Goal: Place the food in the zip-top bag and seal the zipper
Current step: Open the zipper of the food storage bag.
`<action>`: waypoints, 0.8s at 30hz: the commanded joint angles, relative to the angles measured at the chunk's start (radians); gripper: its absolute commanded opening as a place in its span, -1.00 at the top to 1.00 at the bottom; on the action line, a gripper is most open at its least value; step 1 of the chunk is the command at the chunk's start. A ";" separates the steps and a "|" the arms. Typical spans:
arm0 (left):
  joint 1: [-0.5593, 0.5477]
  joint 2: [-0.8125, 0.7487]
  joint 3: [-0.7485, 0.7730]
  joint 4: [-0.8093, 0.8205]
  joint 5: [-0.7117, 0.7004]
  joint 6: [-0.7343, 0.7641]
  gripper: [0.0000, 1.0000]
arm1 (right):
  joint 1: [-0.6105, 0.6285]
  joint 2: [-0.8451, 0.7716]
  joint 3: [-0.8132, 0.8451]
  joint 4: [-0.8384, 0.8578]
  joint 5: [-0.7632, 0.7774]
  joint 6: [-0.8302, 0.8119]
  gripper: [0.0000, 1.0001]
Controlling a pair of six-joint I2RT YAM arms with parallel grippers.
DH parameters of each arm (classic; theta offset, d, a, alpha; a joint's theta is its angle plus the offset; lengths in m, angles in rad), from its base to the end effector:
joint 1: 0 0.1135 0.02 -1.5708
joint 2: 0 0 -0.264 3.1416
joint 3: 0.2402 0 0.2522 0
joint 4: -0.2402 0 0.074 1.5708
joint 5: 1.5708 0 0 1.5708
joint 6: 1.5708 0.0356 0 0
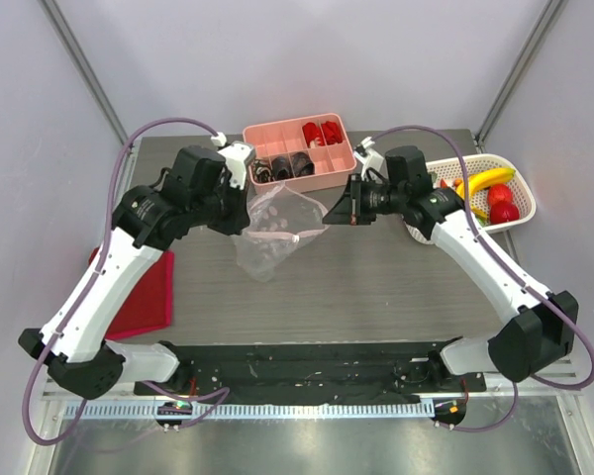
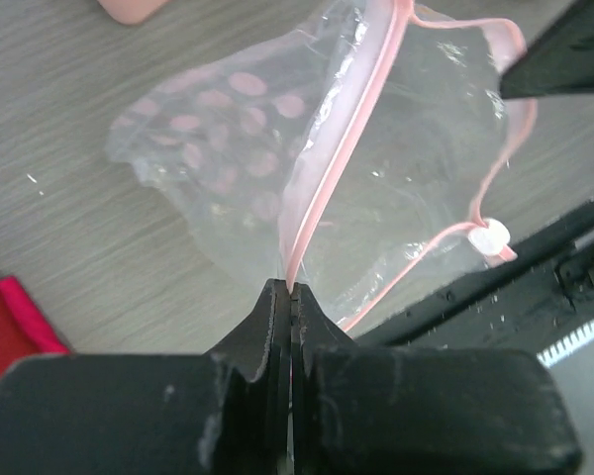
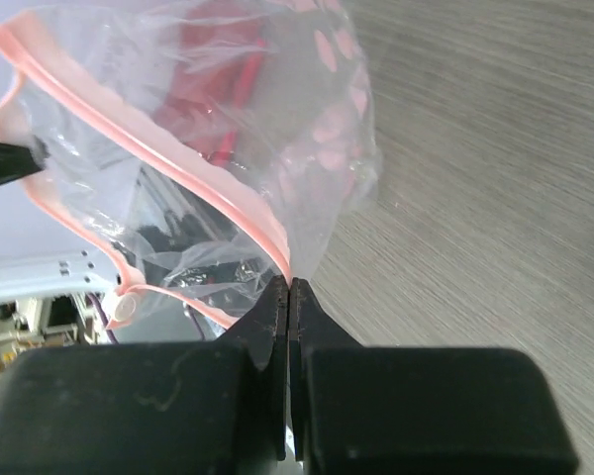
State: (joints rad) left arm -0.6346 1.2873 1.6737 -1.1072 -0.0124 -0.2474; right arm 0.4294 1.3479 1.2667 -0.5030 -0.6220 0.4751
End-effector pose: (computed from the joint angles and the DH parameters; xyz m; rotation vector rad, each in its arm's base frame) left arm 0.1877 -0.1377 0.4425 0.4422 2.2892 -0.4373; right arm 0.2610 0.1423 0.3541 -0.3357 2.2478 1.1737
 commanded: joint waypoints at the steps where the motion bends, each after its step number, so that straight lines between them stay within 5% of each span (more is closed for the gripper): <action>1: 0.004 0.012 0.040 -0.089 0.078 0.033 1.00 | -0.007 0.068 0.013 -0.035 -0.053 -0.105 0.98; 7: 0.018 0.185 0.090 -0.022 0.149 -0.027 1.00 | -0.026 0.126 0.040 -0.040 -0.076 -0.199 0.92; 10: 0.045 0.253 0.126 0.015 0.227 -0.069 1.00 | -0.052 0.119 0.056 -0.068 -0.071 -0.237 0.70; 17: 0.101 0.254 0.077 0.095 0.334 -0.138 1.00 | -0.204 0.037 0.079 -0.120 -0.054 -0.303 -0.24; 24: 0.102 0.247 0.053 0.127 0.370 -0.159 1.00 | -0.515 -0.035 0.141 -0.126 -0.010 -0.371 -0.59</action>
State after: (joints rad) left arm -0.5316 1.5719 1.7226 -1.0374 0.2958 -0.3843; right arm 0.0765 1.3800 1.3315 -0.6342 -0.6659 0.1738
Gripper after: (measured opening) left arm 0.012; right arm 0.774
